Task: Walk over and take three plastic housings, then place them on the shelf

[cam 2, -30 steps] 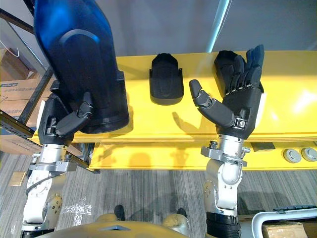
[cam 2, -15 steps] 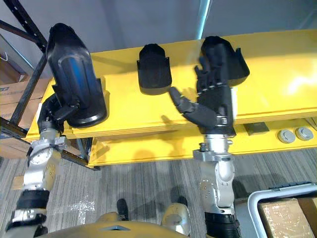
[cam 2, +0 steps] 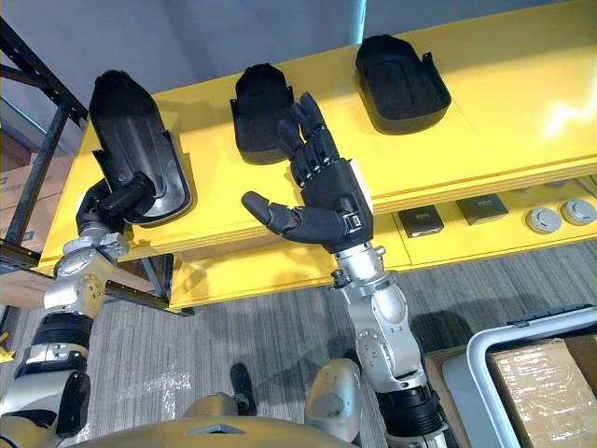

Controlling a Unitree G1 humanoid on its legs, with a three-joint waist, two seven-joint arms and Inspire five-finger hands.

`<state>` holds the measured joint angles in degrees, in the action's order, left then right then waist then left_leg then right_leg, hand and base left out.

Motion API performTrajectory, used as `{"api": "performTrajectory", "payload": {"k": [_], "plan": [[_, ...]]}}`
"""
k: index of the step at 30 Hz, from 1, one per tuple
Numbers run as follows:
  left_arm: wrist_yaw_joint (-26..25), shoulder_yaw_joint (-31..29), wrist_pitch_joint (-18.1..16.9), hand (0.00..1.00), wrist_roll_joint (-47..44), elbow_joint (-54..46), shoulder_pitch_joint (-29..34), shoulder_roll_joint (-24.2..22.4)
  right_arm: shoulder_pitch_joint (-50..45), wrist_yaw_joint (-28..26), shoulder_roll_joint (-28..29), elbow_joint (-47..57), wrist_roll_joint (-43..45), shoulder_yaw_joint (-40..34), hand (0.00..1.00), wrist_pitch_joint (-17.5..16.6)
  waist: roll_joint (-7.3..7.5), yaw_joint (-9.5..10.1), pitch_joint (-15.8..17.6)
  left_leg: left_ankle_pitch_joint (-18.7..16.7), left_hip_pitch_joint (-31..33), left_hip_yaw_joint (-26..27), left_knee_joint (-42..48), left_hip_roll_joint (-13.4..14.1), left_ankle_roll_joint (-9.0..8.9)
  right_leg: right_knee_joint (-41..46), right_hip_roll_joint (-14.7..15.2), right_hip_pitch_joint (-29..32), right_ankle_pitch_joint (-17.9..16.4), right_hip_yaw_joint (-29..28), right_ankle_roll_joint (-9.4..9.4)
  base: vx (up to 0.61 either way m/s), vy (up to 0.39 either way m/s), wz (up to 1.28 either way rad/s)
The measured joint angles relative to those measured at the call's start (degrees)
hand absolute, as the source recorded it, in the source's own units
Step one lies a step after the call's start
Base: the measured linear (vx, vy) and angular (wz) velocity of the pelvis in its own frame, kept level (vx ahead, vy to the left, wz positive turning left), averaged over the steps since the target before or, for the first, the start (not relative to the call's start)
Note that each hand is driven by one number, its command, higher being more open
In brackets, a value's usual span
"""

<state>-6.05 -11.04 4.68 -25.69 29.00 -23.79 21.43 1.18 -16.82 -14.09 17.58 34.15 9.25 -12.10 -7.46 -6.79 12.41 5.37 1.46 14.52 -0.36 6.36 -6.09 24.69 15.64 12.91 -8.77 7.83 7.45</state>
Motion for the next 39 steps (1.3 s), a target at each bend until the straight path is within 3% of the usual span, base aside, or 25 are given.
{"api": "performTrajectory", "payload": {"k": [4, 5, 12, 19, 29, 32, 37, 39], "plan": [[-1.28, -1.2, 2.9, 0.0, 5.95, 0.94, -1.16, 1.41, -0.01, 0.89, -0.19, 0.27, -0.01, 1.76, 1.0, 0.55, -0.09, -1.0, 0.08, 0.04, 0.02, 0.43, 0.0, 0.04, 0.0, 0.18, -0.04, 0.31, -0.14, -0.34, -0.2, -0.01, -0.003, -0.03], [-1.53, -1.22, 3.28, 1.0, 6.45, 1.06, -1.16, 1.93, -0.01, 1.01, -0.18, 0.41, 0.0, 2.02, 1.0, 0.55, -0.1, -1.13, 0.08, 0.04, 0.05, 0.58, 0.0, 0.03, 0.0, 0.19, -0.04, 0.42, -0.14, -0.45, -0.2, -0.01, 0.004, -0.07], [-2.26, -3.89, 6.11, 1.0, 10.8, 2.49, -2.86, 4.32, -0.1, 1.03, -0.18, 4.85, -0.06, 3.29, 1.0, 0.58, -1.09, -1.14, 1.97, 0.04, 0.21, 1.14, 0.06, 0.08, -0.02, 0.48, -0.04, 0.77, 0.05, -0.69, 0.1, 0.0, 0.001, -0.02], [-6.25, -4.3, 9.18, 1.0, 11.02, 2.52, -5.66, 4.51, -0.09, 1.09, -0.13, 5.14, -0.08, 5.09, 1.0, 0.58, -0.62, -1.19, 2.38, 0.05, 0.33, 1.03, 0.06, 0.21, -0.06, 1.11, -0.06, 0.83, 0.06, -0.47, 0.06, 0.0, 0.0, 0.0], [-7.84, -2.84, 8.97, 1.0, 10.93, 3.86, -7.86, 4.49, -0.67, 1.46, 0.57, 5.09, -0.09, 5.34, 1.0, 0.54, -0.12, -1.45, 2.67, 0.07, -0.03, -0.57, 0.07, 0.41, -0.15, -1.37, -0.26, -1.63, 0.82, 1.17, 0.6, 0.0, 0.001, 0.06], [-8.92, -2.68, 7.13, 1.0, 10.98, 4.11, -8.26, 4.55, -0.73, 1.46, 1.07, 4.68, -0.16, 4.59, 1.0, 0.4, -0.11, -1.33, 2.66, 0.05, -0.03, -0.86, 0.03, 0.66, -0.16, -3.81, -0.82, -2.98, 2.27, 1.59, 0.67, 0.0, 0.0, 0.0], [-11.3, -0.55, 6.41, 1.0, 13.87, 2.06, -9.6, 7.54, -1.05, 1.47, 2.72, 1.35, -0.69, 3.14, 1.0, -0.03, 0.21, -1.15, 2.52, -0.01, -0.95, -0.83, -0.53, 0.68, -0.06, -7.45, -1.28, -5.33, 4.05, 2.09, 0.99, 0.01, 0.021, -0.01], [-11.83, -0.53, 4.61, 1.0, 15.11, -1.08, -9.68, 9.58, -2.01, 1.71, 2.91, 0.64, -2.27, 2.76, 1.0, -0.18, 0.41, -0.9, 2.42, -0.08, -2.16, -0.66, -1.02, 0.69, -0.05, -8.97, -1.5, -6.92, 4.58, 2.18, 1.14, 0.01, 0.011, -0.03]]}}
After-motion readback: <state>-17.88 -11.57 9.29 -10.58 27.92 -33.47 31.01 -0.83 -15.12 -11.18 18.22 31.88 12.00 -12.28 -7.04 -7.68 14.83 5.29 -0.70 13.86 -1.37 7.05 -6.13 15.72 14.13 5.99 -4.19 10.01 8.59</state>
